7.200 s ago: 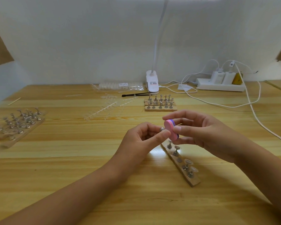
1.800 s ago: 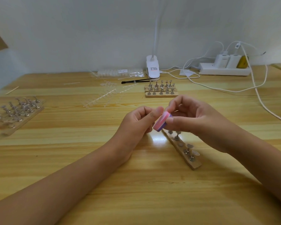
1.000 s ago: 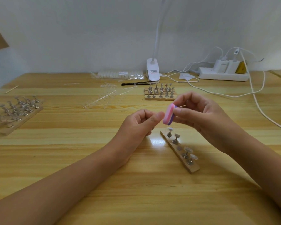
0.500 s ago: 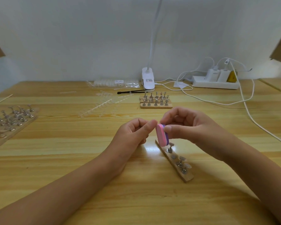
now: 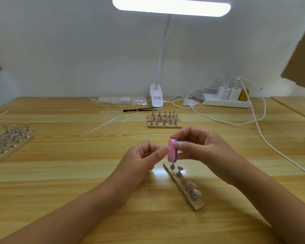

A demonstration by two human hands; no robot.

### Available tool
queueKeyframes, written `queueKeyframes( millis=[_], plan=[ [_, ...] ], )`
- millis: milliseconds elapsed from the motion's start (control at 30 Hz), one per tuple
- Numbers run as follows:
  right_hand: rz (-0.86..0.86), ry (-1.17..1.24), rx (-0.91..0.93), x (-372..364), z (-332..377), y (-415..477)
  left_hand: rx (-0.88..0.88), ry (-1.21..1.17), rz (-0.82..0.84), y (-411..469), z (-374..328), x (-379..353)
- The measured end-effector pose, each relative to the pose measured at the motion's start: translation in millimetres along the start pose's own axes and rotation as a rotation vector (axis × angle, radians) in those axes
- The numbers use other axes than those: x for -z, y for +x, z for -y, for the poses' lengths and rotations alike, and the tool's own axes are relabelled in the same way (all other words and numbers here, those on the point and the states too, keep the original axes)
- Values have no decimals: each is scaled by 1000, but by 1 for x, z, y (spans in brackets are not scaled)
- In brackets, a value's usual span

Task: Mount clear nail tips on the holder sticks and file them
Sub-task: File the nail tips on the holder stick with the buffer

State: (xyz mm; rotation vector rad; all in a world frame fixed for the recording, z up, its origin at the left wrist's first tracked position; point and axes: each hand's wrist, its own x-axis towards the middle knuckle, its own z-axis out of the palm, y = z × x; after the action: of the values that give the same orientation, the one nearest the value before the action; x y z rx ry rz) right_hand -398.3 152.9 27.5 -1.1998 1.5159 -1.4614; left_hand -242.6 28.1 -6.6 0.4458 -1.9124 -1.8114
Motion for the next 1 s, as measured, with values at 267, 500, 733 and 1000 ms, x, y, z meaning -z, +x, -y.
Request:
queueKeyframes(
  millis=[267,500,733,1000],
  plan=[
    [8,11,6,3,6,-1,5,-18,16,-1,0,-1],
    [25,15,-10,3,6,-1,10,-12,2,-1,-2,-1],
    [27,56,-20,-3,3,-1,47,-29,-54,0,-1,1],
    [3,120,-17,-8,3,-2,58,-31,-58,2,1,2]
  ],
)
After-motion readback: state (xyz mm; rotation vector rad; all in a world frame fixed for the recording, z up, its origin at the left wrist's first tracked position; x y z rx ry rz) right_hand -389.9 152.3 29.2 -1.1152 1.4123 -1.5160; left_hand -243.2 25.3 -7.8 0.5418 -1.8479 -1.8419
